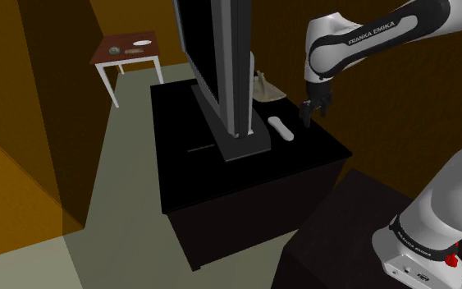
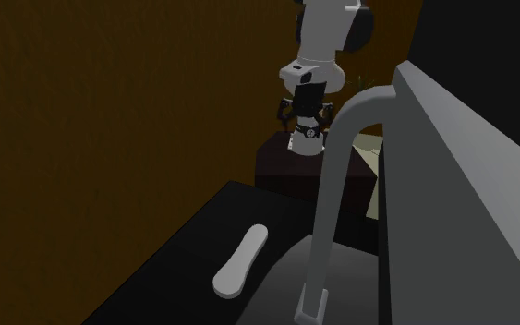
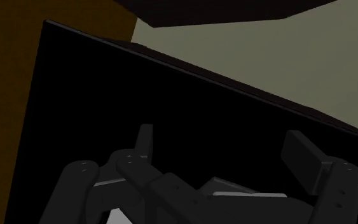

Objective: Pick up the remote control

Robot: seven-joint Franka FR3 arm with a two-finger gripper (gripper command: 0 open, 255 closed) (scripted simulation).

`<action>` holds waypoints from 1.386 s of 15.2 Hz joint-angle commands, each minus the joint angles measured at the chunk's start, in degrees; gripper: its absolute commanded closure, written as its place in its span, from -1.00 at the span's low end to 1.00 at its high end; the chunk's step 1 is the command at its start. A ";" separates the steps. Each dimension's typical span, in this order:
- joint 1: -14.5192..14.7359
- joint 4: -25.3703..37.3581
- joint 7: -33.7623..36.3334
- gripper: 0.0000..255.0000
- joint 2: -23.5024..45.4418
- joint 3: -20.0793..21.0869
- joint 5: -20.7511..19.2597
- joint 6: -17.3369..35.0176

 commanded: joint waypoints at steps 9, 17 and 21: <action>-2.04 11.70 -2.27 -1.00 21.50 -2.84 4.27 13.08; -5.36 26.13 -4.92 -1.00 38.47 -2.89 9.69 17.83; -7.54 35.24 -5.74 -1.00 47.02 -2.35 12.06 18.36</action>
